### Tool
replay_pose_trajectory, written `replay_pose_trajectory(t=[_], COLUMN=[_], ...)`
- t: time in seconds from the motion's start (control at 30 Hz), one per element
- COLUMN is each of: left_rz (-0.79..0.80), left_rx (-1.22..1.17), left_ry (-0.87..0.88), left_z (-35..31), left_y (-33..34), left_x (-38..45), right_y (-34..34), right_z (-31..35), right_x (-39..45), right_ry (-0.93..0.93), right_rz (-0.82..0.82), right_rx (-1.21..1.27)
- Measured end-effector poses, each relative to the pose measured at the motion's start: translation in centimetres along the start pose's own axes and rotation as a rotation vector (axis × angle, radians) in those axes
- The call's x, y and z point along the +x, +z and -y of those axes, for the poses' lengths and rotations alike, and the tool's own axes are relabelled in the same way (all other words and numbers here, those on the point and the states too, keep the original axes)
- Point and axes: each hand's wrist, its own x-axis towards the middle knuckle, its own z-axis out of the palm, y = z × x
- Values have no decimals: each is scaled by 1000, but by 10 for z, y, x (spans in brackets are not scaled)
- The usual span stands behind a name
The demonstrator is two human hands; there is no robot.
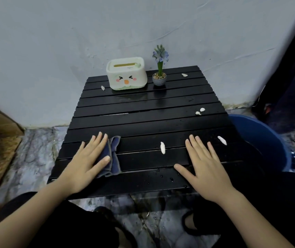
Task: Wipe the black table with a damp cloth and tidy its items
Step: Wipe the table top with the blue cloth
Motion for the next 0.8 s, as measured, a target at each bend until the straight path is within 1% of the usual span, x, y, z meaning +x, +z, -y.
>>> replay_pose_trajectory(t=[0.07,0.3,0.47,0.63,0.73,0.8], left_rz=[0,56,66,49,48,21], left_rx=[178,290,285,236,164,67], left_ry=[14,96,195,246,277,297], left_z=[-6,-62,-104,-138,-157,-169], left_y=[12,28,42,56,61,61], left_x=[5,40,76,118,144,154], right_y=[-1,-1,-1,-1,-3,-3], right_z=[0,2,2,2,2,0], right_x=[-1,0,0,0,0,0], right_ry=[2,8,8,8,12,10], right_rz=[7,18,17,25,1,-10], right_rx=[-9,-26,-38,-46,-16,31])
